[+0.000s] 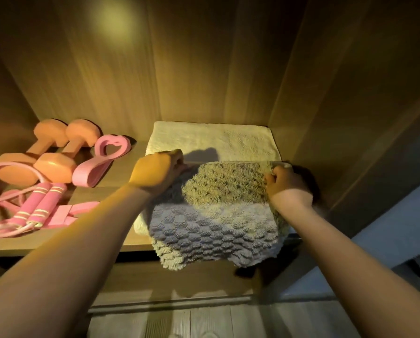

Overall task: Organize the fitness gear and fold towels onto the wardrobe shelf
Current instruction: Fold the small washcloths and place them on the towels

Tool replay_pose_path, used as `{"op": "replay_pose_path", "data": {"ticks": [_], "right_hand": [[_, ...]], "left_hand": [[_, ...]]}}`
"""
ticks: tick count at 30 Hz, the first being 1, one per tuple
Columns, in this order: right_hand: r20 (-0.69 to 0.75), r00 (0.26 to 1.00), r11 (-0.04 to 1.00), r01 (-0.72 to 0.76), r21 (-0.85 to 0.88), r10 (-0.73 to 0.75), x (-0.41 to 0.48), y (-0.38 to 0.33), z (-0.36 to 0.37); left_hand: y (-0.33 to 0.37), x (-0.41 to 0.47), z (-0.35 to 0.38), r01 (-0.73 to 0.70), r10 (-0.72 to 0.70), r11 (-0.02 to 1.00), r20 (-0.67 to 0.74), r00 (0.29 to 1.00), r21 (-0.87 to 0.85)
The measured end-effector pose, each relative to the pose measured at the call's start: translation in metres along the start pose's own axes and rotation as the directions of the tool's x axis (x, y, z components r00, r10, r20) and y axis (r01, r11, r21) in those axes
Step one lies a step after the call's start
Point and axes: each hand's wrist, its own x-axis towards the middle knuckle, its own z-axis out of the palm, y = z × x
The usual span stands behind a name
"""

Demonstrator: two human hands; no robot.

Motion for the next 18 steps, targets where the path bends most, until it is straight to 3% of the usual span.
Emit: {"op": "replay_pose_path", "data": {"ticks": [5, 7, 10, 12, 13, 15, 18], "right_hand": [[0.014, 1.000, 0.996, 0.021, 0.085, -0.022, -0.004, 0.002, -0.007], [0.008, 0.999, 0.976, 0.031, 0.214, -0.034, -0.012, 0.004, -0.012], [0.027, 1.000, 0.897, 0.002, 0.441, -0.015, -0.025, 0.009, -0.023], [0.060, 0.998, 0.867, -0.006, 0.498, -0.027, -0.034, 0.012, -0.030], [0.068, 0.997, 0.869, 0.002, 0.494, -0.041, -0.038, 0.013, -0.033], [0.066, 0.996, 0.885, 0.025, 0.466, -0.062, -0.042, 0.016, -0.039], [0.051, 0.997, 0.883, 0.034, 0.467, -0.066, -0.043, 0.017, -0.040]], "left_hand": [[-0.013, -0.011, -0.020, 0.278, -0.258, 0.955, 0.169, 0.951, -0.102], [-0.013, -0.024, -0.027, 0.402, -0.372, 0.879, 0.159, 0.915, -0.258], [-0.002, -0.045, -0.043, 0.483, -0.528, 0.542, 0.169, 0.833, -0.688], [0.006, -0.052, -0.051, 0.471, -0.622, 0.382, 0.155, 0.767, -0.795], [0.009, -0.053, -0.055, 0.479, -0.657, 0.391, 0.126, 0.743, -0.786], [0.010, -0.053, -0.062, 0.504, -0.672, 0.506, 0.046, 0.739, -0.700], [0.008, -0.049, -0.063, 0.453, -0.600, 0.633, -0.028, 0.799, -0.628]]}}
